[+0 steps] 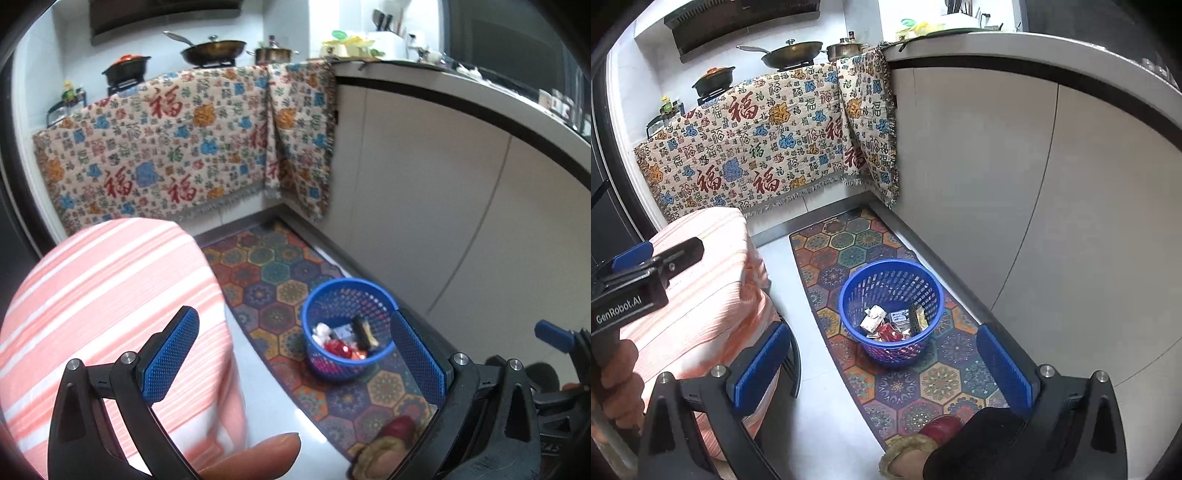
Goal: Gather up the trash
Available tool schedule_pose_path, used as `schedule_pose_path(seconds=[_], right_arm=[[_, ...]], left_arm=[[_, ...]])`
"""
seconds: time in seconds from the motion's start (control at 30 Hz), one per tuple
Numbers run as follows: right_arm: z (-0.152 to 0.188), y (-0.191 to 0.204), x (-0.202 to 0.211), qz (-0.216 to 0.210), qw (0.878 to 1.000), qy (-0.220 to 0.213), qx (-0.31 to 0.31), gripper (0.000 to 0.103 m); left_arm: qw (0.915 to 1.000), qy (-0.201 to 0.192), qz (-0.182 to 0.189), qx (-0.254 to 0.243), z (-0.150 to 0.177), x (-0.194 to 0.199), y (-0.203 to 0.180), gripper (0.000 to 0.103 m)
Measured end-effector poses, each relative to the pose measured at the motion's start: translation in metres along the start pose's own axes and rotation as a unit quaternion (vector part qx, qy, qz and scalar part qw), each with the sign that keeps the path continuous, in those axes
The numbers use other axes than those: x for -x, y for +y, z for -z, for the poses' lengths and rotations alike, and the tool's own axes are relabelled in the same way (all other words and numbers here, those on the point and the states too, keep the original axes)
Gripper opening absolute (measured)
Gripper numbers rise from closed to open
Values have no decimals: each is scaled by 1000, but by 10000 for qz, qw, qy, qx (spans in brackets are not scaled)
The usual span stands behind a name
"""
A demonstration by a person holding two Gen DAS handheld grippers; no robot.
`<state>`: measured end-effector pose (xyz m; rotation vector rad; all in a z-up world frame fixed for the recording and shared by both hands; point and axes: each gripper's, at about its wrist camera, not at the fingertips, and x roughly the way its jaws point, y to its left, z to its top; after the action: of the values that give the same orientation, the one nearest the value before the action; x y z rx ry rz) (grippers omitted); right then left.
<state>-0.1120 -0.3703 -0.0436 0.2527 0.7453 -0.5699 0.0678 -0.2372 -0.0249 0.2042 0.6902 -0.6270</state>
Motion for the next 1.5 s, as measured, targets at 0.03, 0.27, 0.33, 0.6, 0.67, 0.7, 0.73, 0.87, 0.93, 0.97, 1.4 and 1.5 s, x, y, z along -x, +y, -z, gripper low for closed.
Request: schedule_pose_path(seconds=[0.03, 0.27, 0.33, 0.6, 0.67, 0.7, 0.73, 0.87, 0.93, 0.97, 1.4, 1.5], right_arm=[[0, 1, 2, 35, 10000, 11, -3, 103], [0, 5, 12, 299, 9995, 6, 73, 103], [0, 6, 14, 363, 9993, -21, 103, 103], [1, 4, 13, 416, 9991, 8, 80, 103], [2, 4, 12, 433, 9990, 17, 81, 103], [2, 4, 11, 436, 9990, 24, 78, 103], [2, 4, 11, 438, 9990, 28, 77, 103], [2, 4, 10, 445, 9990, 36, 93, 103], [2, 3, 10, 451, 9989, 36, 99, 103], [2, 4, 9, 452, 9989, 42, 100, 103], [2, 5, 11, 472, 9988, 9, 111, 103], [2, 5, 12, 483, 9988, 10, 110, 103]], left_arm=[[10000, 7, 43, -25, 1, 2, -1, 103], [9997, 108, 189, -87, 4, 7, -4, 103], [9997, 110, 169, -121, 5, 8, -5, 103], [9995, 185, 225, -140, 8, 7, -6, 103], [9995, 206, 196, -160, 8, 5, -7, 103], [9995, 214, 177, -174, 9, 5, -7, 103], [9994, 223, 167, -179, 9, 4, -7, 103], [9994, 263, 163, -163, 7, 1, -7, 103], [9994, 280, 159, -162, 7, 1, -7, 103], [9993, 286, 164, -161, 7, 1, -7, 103], [9993, 309, 155, -166, 9, 0, -6, 103], [9992, 331, 166, -162, 10, 0, -4, 103]])
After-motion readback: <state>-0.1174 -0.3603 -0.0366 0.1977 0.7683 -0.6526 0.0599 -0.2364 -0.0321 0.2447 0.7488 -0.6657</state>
